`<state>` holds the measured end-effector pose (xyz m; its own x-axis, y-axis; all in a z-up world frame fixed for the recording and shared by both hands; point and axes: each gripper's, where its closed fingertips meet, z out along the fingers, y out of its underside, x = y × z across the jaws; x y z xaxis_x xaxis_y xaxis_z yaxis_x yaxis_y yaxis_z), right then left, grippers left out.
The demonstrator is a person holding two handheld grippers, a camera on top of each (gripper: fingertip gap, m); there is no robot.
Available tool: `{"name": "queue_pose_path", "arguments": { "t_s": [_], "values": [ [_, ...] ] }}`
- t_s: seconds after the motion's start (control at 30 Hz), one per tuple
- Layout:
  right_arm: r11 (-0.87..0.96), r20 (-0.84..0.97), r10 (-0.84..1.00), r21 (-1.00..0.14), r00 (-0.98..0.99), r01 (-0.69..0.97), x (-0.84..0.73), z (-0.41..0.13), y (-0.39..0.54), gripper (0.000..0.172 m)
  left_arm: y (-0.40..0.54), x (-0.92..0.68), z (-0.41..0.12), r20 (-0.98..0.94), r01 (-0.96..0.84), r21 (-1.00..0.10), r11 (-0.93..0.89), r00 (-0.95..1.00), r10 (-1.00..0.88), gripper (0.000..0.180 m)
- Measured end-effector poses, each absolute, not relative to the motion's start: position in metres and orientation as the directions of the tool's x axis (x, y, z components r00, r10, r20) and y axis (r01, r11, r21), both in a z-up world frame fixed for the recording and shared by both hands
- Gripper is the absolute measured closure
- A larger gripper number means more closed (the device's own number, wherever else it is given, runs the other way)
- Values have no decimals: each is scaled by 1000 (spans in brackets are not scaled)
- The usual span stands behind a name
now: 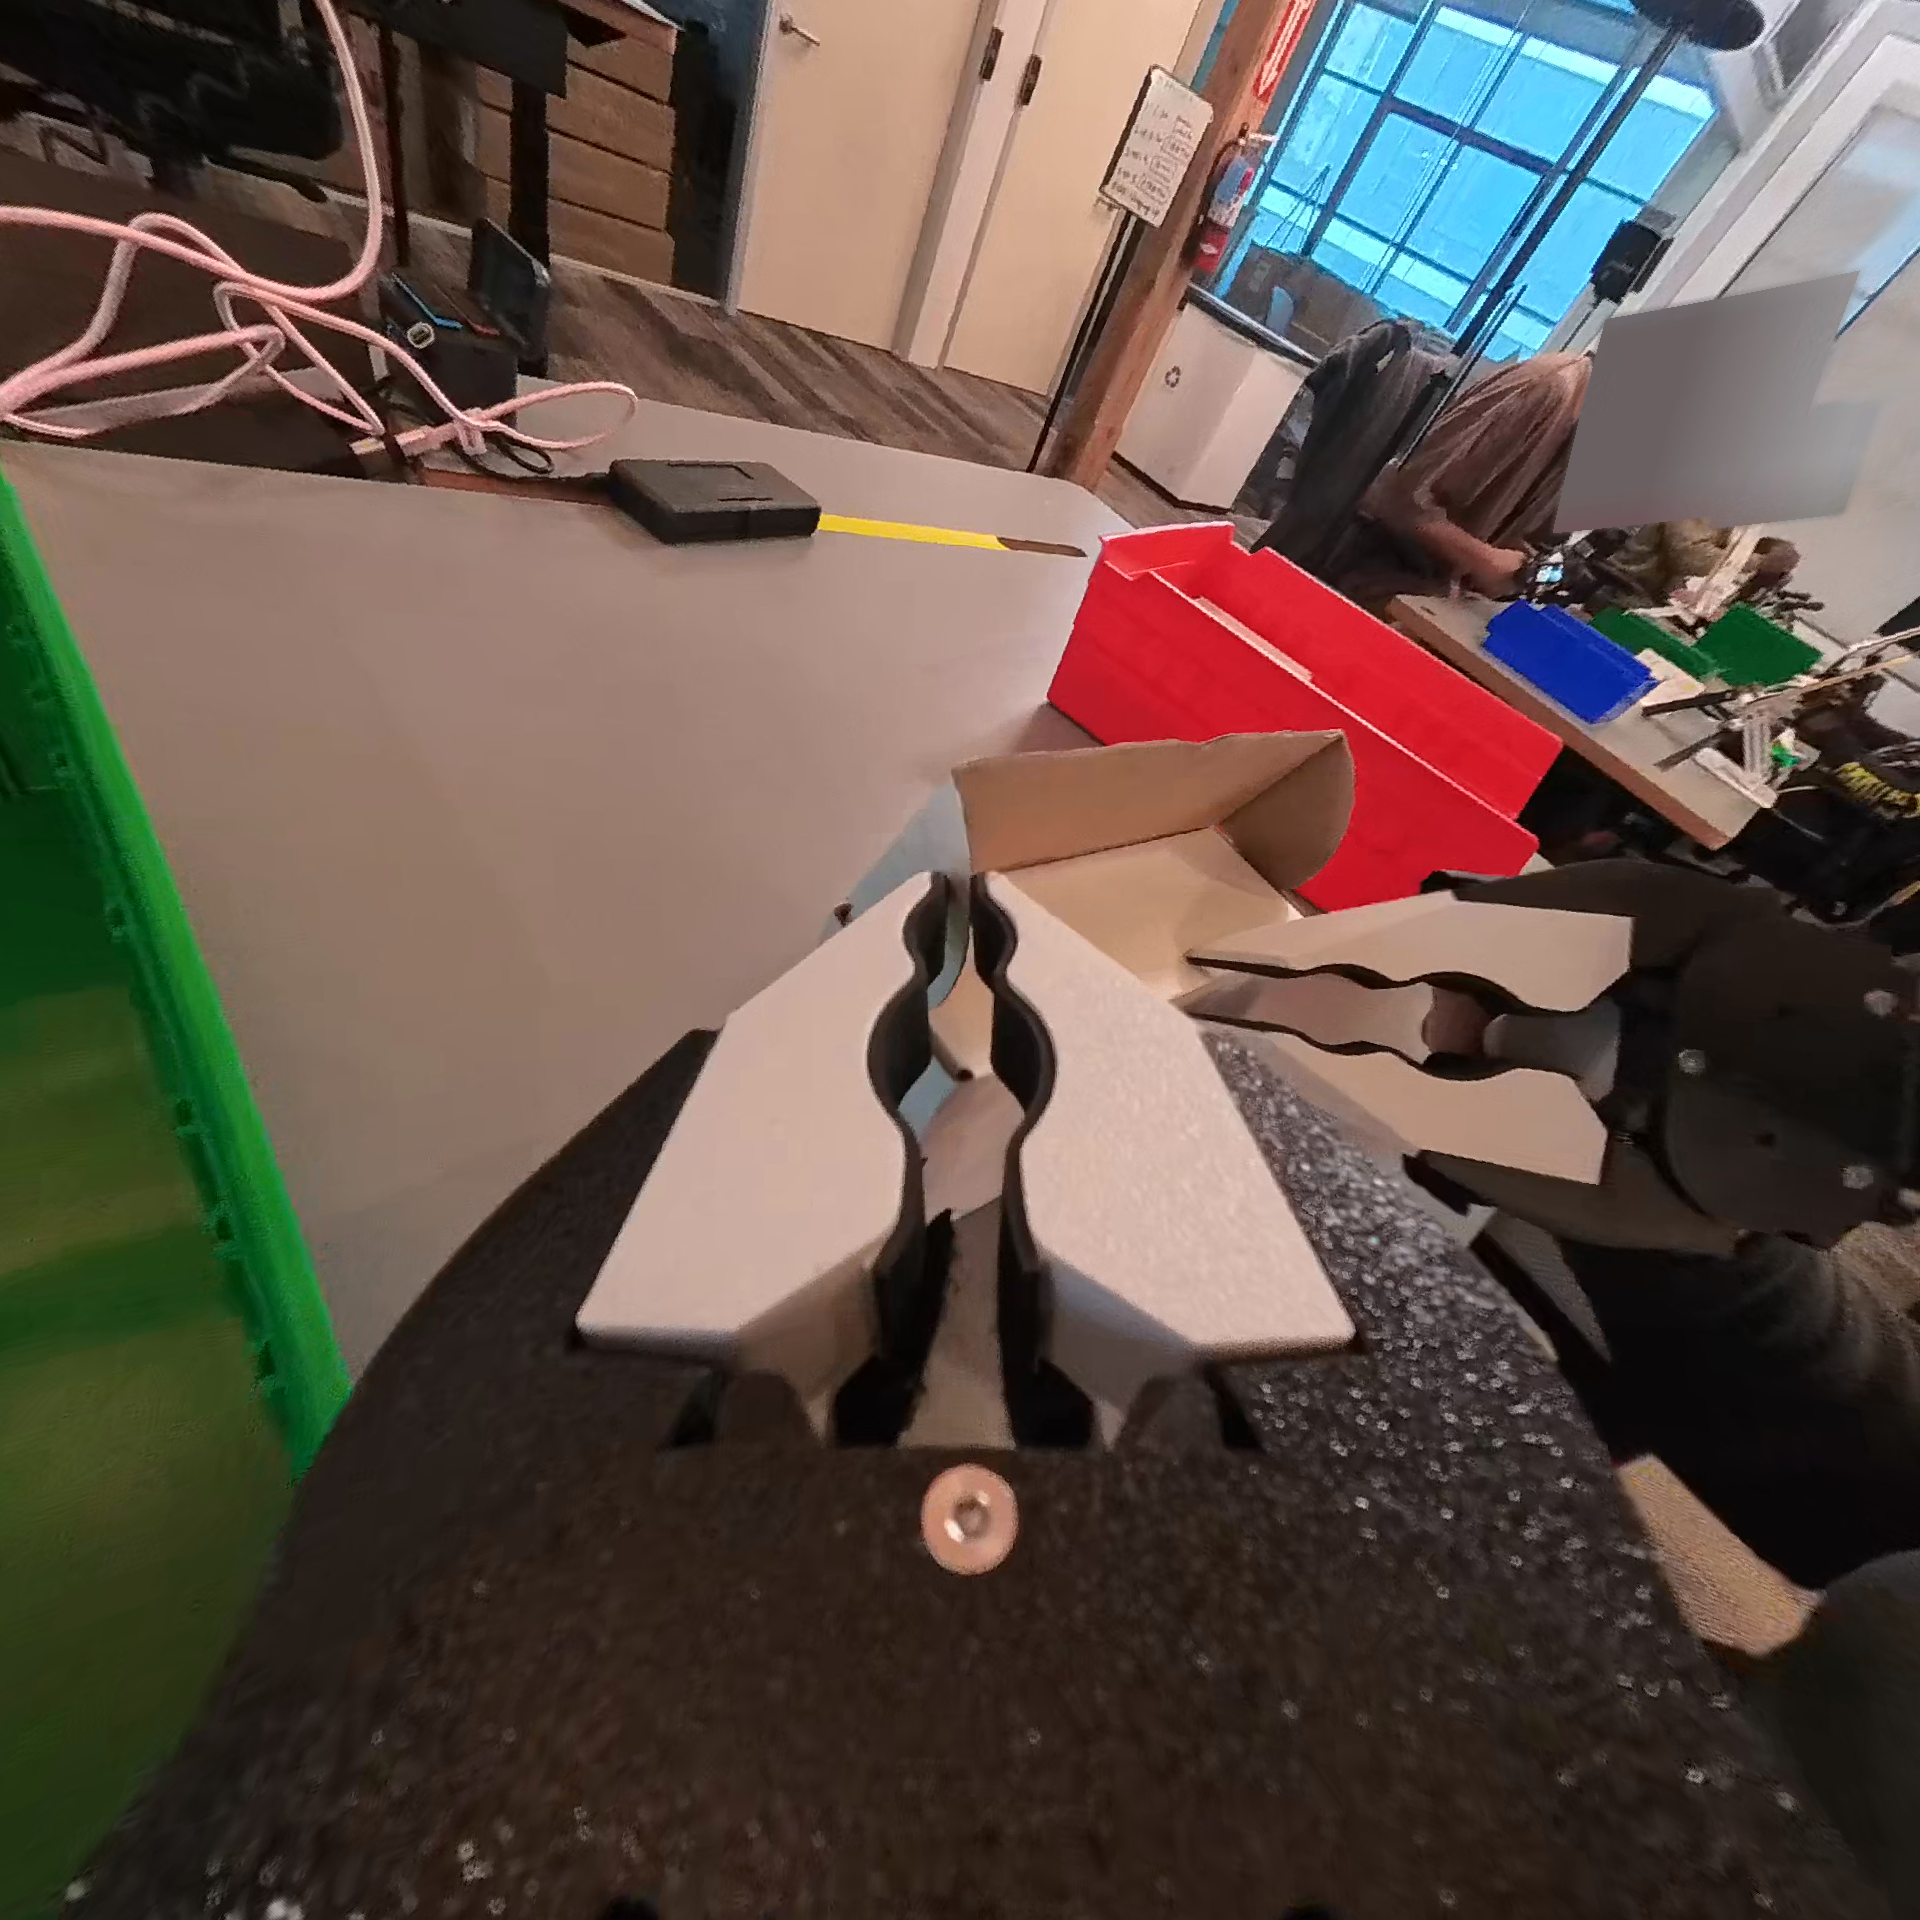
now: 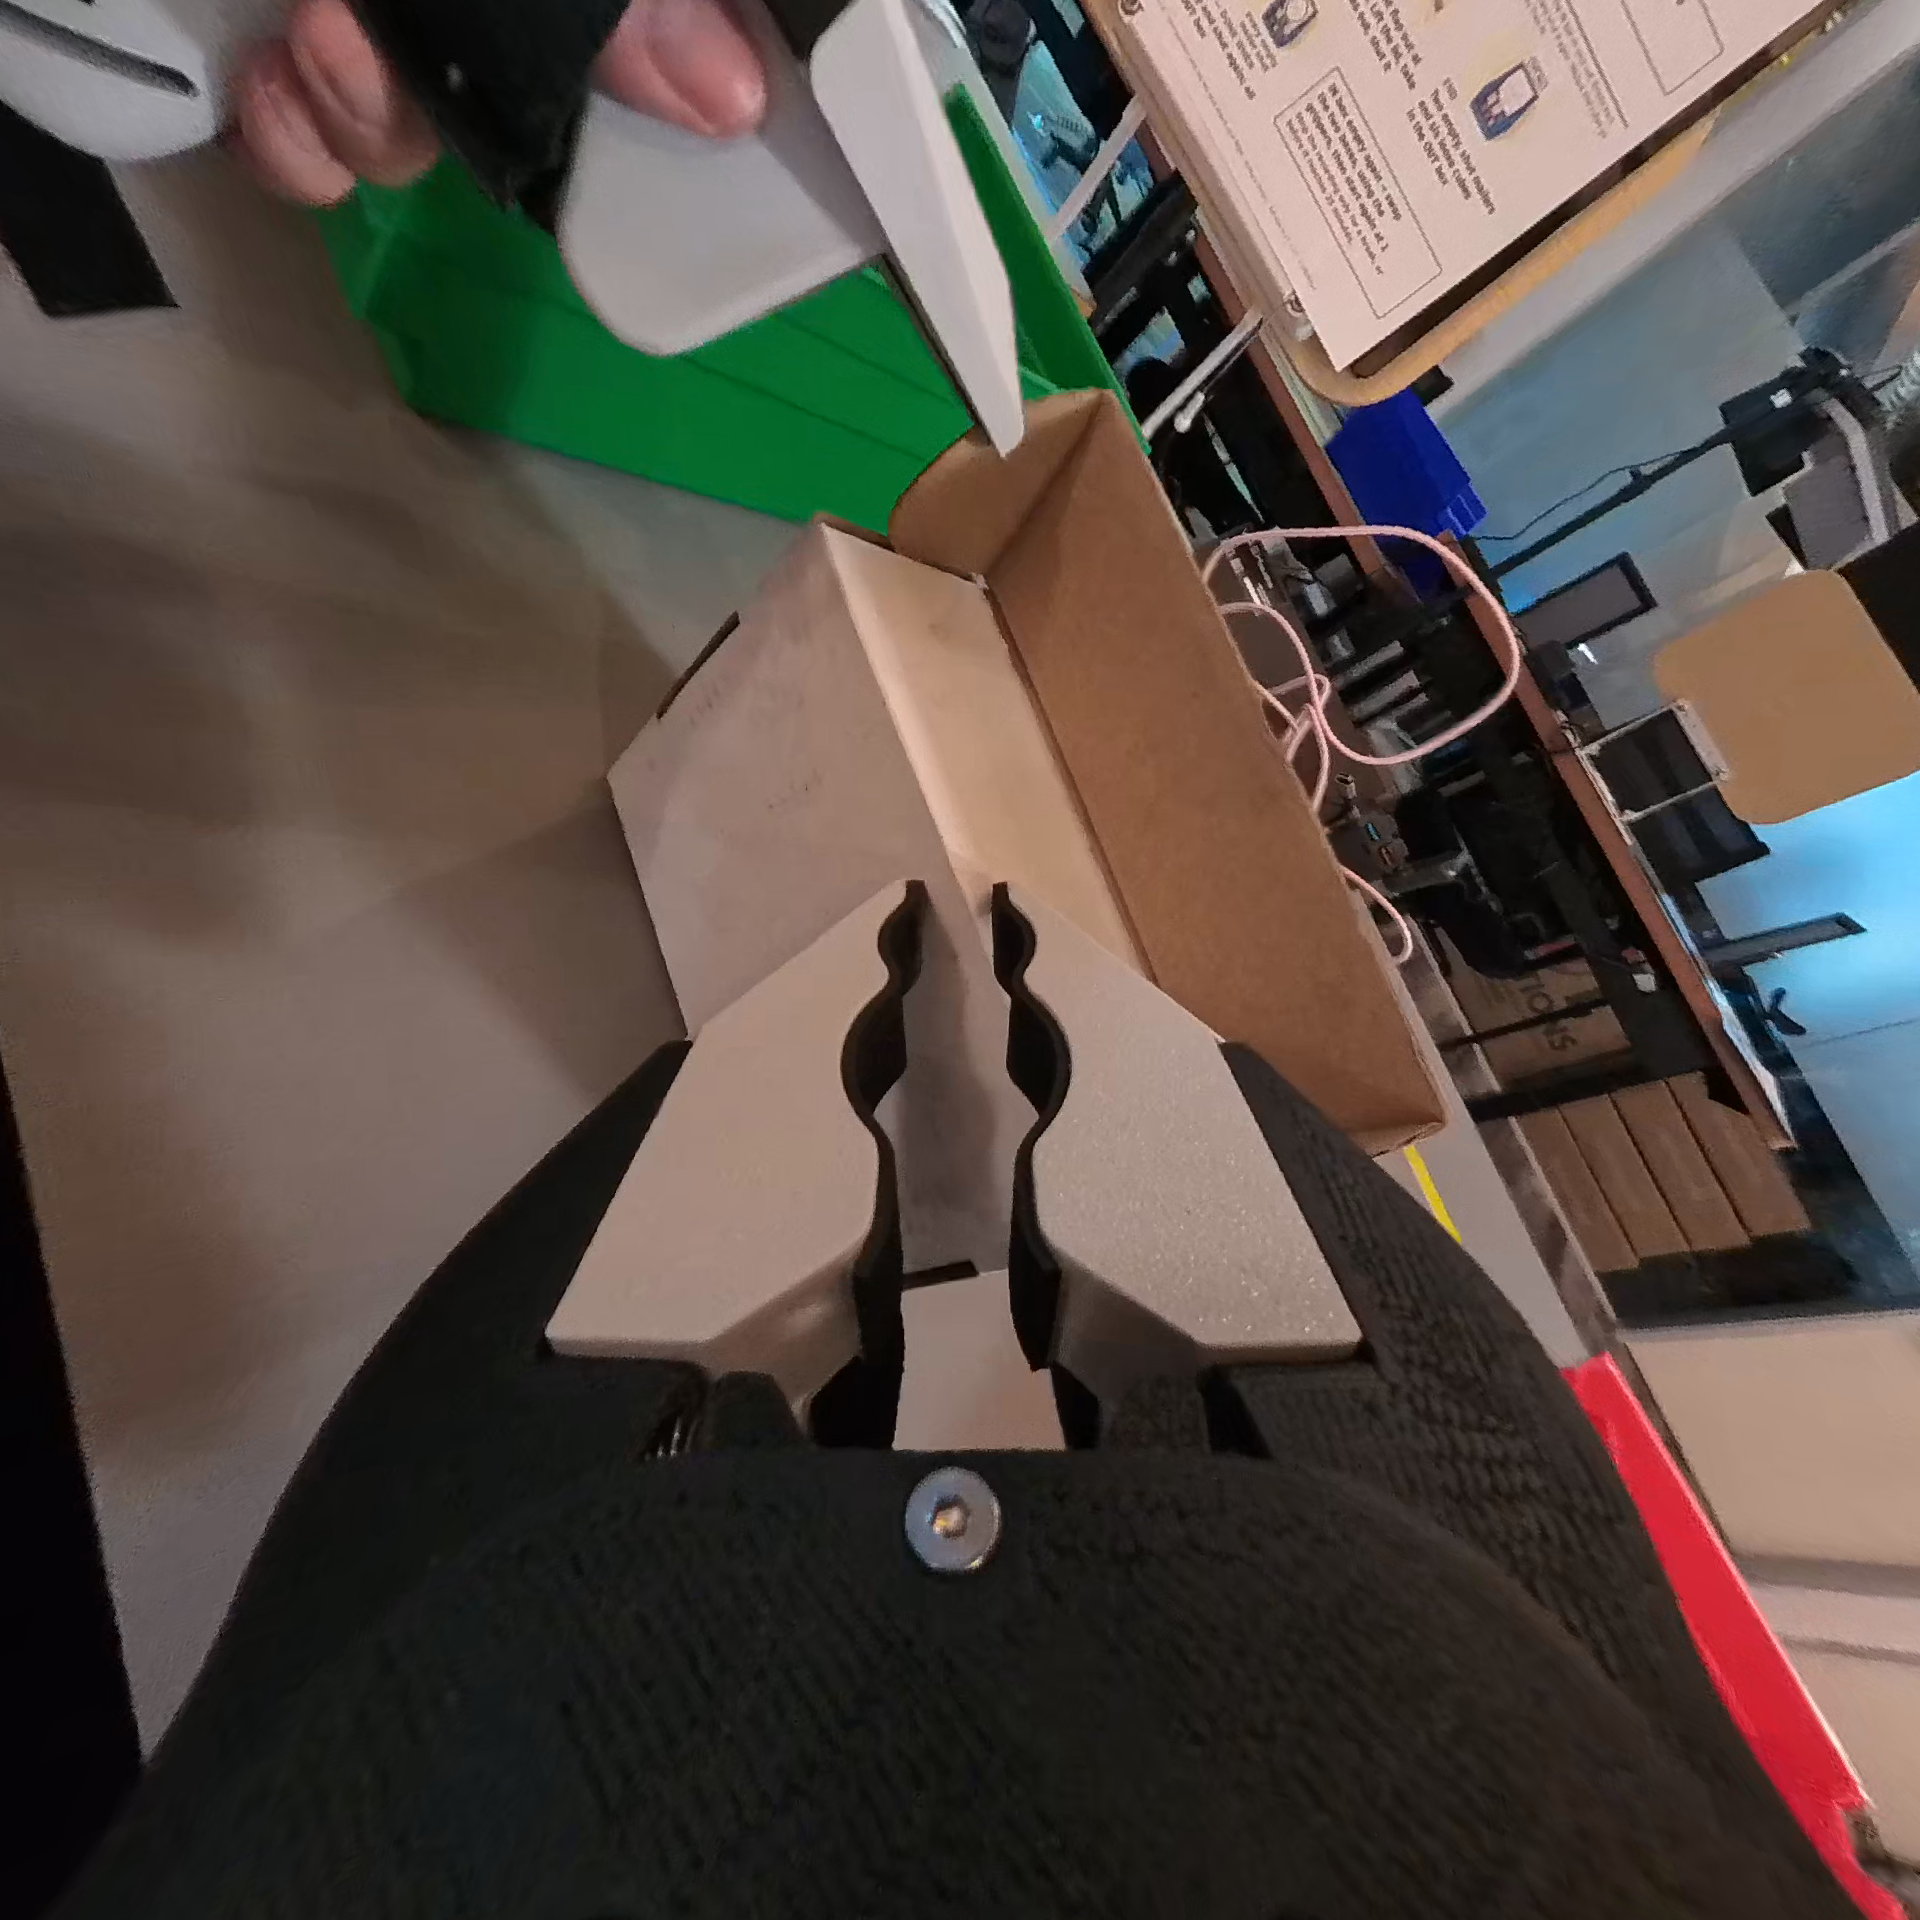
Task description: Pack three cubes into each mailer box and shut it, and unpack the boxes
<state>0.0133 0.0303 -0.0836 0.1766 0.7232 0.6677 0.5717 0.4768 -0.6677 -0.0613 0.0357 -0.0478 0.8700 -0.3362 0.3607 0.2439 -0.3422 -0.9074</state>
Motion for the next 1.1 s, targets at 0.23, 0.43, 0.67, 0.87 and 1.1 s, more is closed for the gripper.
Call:
{"name": "queue_pose_path", "arguments": {
  "t_s": [0.23, 0.43, 0.67, 0.87, 1.1],
  "values": [
    [629, 637, 749, -770, 182, 108, 50, 12, -4, 116, 32, -62, -47, 325, 220, -925, -309, 879, -348, 180],
    [500, 506, 862, -849, -5, 171, 77, -22, 27, 118, 31, -61, -49, 319, 215, -930, -298, 875, -365, 180],
    [445, 440, 894, -861, -79, 244, 60, -43, 15, 129, 28, -61, -52, 299, 191, -933, -306, 884, -360, 180],
    [504, 512, 857, -807, -62, 308, 61, -51, 17, 157, 23, -61, -64, 270, 142, -925, -351, 897, -349, 180],
    [487, 487, 870, -820, -80, 299, 79, -40, 12, 146, 6, -74, -48, 208, 105, -949, -297, 916, -342, 165]
  ]
}}
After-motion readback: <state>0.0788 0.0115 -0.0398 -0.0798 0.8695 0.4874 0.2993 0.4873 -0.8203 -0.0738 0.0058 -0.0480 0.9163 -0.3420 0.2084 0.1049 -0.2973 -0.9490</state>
